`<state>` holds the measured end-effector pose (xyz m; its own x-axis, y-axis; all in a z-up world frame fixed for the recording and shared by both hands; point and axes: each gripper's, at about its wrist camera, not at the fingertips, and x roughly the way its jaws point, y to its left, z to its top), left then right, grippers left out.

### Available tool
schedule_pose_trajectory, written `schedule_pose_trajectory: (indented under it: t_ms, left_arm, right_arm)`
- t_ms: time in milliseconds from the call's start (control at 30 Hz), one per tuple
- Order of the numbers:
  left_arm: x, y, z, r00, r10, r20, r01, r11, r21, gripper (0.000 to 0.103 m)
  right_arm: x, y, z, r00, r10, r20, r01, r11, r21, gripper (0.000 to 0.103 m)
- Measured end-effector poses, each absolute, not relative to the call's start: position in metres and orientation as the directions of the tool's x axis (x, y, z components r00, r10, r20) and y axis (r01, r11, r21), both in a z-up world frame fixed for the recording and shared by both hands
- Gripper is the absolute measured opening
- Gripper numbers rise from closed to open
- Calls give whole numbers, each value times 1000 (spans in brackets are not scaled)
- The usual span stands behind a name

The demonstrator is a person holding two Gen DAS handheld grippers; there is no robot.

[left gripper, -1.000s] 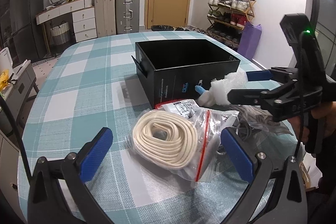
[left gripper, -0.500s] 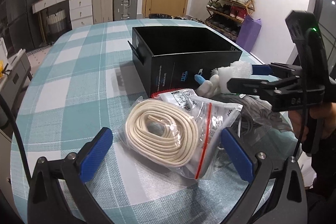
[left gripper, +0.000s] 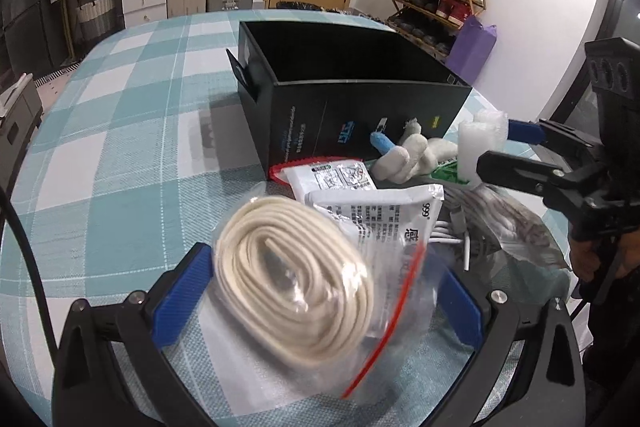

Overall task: Organize soft objects
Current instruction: 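Grasp the white foam block with the right gripper and lift it, then grasp the bagged cream rope with the left gripper while the right gripper carries the foam over the box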

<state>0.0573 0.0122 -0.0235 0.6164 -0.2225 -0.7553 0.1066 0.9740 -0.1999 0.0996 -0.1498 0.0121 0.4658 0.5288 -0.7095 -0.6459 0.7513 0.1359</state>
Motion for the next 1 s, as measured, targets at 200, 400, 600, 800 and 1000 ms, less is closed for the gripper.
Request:
schedule_pose_trajectory:
  t_ms: [200, 400, 600, 800, 1000]
  left_arm:
    - [48, 14, -15, 620, -240, -747, 115, 970, -216, 103]
    - [36, 30, 2, 657, -257, -709, 74, 957, -279, 103]
    - [52, 45, -18, 611, -204, -765, -62, 951, -303, 102]
    - [50, 36, -29, 600, -174, -781, -62, 963, -261, 90]
    - [40, 31, -26, 610, -234, -757, 3, 956, -293, 52]
  right_arm:
    - [98, -160, 16, 481, 526, -701, -637, 759, 134, 91]
    - [97, -167, 20, 496, 524, -692, -632, 765, 127, 91]
    - [95, -167, 21, 496, 535, -684, -634, 761, 135, 91]
    - [94, -167, 20, 496, 534, -684, -633, 762, 136, 91]
    - [92, -166, 20, 498, 539, -679, -637, 759, 135, 91]
